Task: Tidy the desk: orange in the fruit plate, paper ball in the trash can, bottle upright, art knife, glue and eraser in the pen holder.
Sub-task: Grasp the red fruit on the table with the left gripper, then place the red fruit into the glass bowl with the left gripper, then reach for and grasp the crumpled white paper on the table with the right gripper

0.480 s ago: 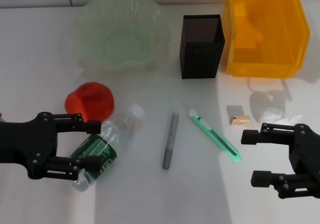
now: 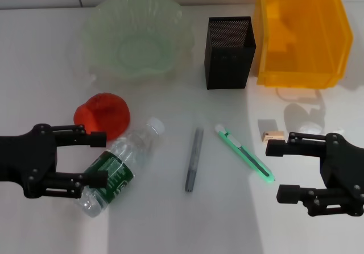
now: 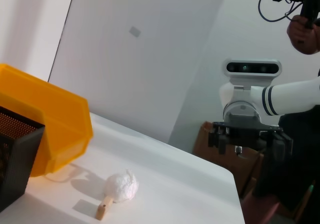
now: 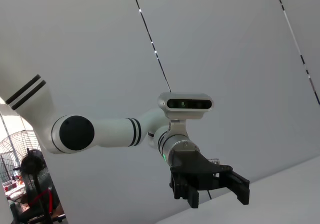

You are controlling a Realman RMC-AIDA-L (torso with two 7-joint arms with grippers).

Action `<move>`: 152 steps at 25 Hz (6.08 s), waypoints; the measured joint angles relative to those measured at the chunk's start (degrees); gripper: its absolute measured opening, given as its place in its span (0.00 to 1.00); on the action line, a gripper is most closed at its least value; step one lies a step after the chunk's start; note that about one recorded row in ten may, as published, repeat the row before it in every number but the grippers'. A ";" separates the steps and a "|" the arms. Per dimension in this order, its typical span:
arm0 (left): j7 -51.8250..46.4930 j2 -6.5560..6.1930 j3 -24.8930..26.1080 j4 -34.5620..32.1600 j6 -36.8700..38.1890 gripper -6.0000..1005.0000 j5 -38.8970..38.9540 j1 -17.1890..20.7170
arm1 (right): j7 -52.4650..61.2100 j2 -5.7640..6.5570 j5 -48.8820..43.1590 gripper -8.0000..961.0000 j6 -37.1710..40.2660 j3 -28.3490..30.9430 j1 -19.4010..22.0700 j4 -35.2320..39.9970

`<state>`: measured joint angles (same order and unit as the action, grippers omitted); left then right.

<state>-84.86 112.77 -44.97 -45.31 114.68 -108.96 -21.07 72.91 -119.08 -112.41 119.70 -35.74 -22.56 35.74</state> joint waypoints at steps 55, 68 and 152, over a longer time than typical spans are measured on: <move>7.69 5.63 -0.44 2.48 -38.75 0.21 -6.74 -3.89 | -1.63 -0.01 1.51 0.79 3.35 8.94 5.92 -4.04; 6.91 5.66 -0.16 -2.40 -34.57 0.18 11.57 -7.22 | -2.93 -0.02 1.95 0.79 3.39 9.25 5.93 -6.53; 2.32 1.49 -7.25 1.38 -20.88 0.85 4.72 -3.47 | 64.74 -0.06 -48.21 0.75 -31.03 -35.24 -22.86 20.57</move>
<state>-82.54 114.27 -52.22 -43.94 93.79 -104.24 -24.54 137.65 -119.14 -160.62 88.67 -70.98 -45.42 56.31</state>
